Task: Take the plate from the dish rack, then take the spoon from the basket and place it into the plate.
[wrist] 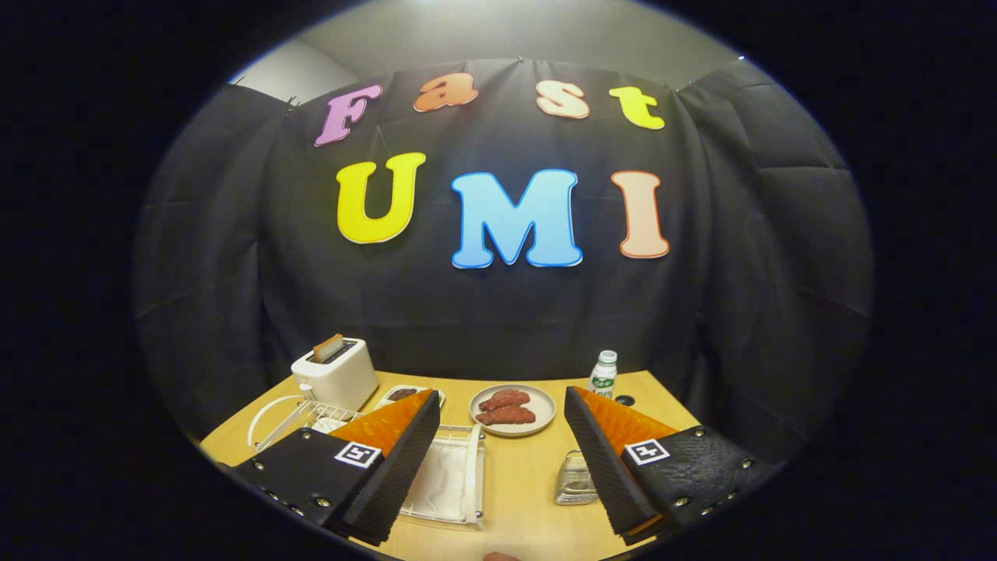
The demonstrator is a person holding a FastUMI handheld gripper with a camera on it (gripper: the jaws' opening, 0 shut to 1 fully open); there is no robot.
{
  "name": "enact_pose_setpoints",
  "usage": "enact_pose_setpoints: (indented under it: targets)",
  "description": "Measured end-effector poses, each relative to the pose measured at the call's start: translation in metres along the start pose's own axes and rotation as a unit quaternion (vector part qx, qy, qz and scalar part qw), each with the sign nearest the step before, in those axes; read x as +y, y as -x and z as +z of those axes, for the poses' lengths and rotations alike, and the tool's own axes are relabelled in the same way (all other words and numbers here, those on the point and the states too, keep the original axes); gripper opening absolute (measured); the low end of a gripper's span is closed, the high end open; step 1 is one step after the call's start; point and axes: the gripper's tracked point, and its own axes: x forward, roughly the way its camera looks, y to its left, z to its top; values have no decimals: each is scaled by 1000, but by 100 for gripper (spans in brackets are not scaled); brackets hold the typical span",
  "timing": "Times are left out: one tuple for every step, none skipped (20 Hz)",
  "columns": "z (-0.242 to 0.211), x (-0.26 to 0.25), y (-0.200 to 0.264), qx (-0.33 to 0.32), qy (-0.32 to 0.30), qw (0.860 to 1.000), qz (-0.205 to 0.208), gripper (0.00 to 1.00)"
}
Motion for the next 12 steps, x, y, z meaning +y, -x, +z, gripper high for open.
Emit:
enact_pose_setpoints:
  targets:
    - [-4,10,-7,14,-4,1000,0,98]
    - [-10,19,-14,30,-4,1000,0,98]
    - [-16,30,-21,44,1,999,0,98]
    - [-21,39,-29,57,6,998,-2,98]
    - [-25,45,-35,67,12,998,-7,98]
    - [-29,52,-40,76,15,997,-8,97]
    - [-33,58,-46,86,17,996,-15,95]
    - [-36,62,-51,95,20,995,-24,95]
    - [-40,65,-56,105,28,993,-35,96]
    - [-45,64,-60,118,39,991,-52,96]
    - [-51,68,-64,127,44,989,-56,96]
    - [-56,70,-67,139,47,987,-63,95]
